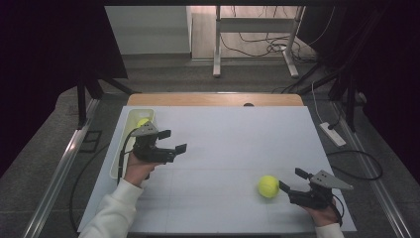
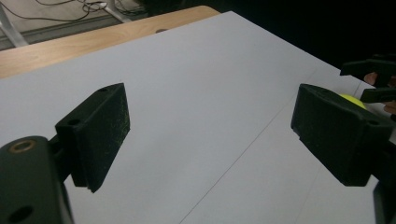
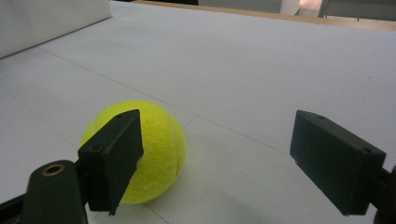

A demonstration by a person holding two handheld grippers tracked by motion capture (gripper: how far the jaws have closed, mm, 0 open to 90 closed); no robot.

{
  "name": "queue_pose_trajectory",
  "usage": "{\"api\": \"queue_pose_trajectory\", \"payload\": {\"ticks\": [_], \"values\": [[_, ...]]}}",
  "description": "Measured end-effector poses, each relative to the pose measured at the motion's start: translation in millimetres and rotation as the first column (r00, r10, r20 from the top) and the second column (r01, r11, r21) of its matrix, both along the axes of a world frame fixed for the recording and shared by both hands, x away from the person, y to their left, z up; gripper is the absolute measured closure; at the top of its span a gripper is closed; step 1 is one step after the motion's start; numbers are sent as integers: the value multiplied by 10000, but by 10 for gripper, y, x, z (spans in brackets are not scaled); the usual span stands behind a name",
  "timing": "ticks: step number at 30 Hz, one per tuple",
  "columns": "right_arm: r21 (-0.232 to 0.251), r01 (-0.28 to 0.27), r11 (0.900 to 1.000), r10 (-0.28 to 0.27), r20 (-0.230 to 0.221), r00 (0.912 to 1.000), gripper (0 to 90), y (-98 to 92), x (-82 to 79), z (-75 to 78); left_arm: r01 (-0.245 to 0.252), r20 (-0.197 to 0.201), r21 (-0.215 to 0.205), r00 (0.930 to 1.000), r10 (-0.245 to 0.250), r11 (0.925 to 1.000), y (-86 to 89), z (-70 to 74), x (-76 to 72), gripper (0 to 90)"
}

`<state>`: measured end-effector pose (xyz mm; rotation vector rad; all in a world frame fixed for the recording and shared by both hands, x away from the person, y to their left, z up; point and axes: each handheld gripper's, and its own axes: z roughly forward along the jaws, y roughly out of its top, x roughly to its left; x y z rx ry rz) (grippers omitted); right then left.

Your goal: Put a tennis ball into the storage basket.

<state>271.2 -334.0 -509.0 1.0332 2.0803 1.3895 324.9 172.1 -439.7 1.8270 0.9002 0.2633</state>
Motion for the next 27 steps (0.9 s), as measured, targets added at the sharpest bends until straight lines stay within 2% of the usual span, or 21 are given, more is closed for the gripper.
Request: {"api": "queue_pose_trajectory", "payload": {"ticks": [10,27], "values": [[17,4,10000,-4,-31,10000,167,-4,3,2,399,32,-123,9992,-399,9991,-127,-23,-66,126],[-9,-27,10000,27,-8,10000,167,1,15,4,1133,4,-26,9936,-1133,9936,-438,-91,-145,125]]}}
